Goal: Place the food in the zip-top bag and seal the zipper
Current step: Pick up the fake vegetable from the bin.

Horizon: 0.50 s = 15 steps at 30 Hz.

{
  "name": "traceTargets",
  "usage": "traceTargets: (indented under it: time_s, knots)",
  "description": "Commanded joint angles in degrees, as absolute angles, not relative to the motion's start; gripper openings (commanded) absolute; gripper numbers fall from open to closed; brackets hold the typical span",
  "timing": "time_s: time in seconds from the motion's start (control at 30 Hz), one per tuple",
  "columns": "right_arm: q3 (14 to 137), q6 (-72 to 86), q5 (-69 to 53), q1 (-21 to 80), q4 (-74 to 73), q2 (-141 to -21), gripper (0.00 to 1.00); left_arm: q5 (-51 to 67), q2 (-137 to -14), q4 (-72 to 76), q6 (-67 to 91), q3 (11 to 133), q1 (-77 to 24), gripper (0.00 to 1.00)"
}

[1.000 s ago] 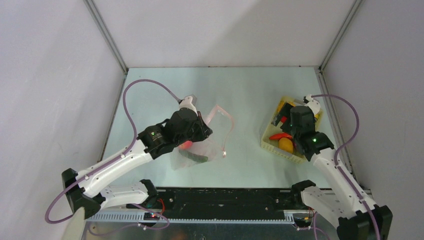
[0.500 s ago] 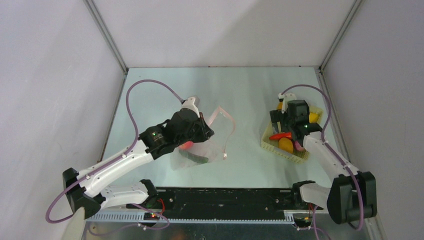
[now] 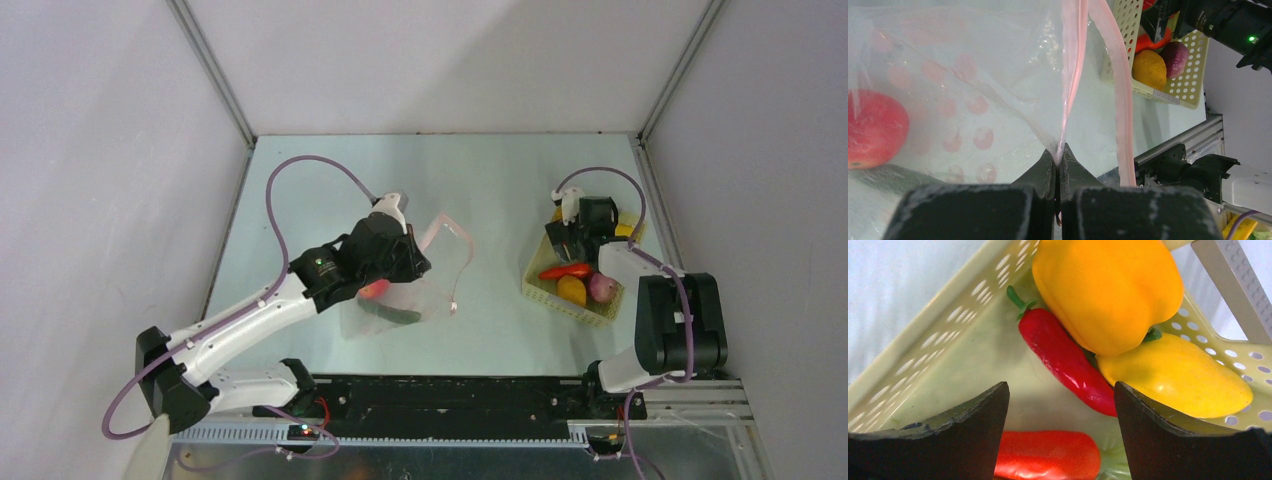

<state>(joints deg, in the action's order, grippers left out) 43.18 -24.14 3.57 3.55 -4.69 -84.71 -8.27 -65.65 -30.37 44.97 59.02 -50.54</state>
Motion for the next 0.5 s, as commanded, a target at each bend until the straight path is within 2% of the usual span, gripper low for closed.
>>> traceTargets:
  time_s: [0.0,0.47]
  knots:
    - [43.63,-26.86,3.92,3.08,0.46,-87.28,0.8,-6.91,-65.97,-27.93,43.45,60.15,-49.75,0.0]
    - [44.95,-29.91,4.98,2.95,-1.97,-93.6,0.74,-6.25,-65.06,-27.88,42.72,59.61,-48.75,0.0]
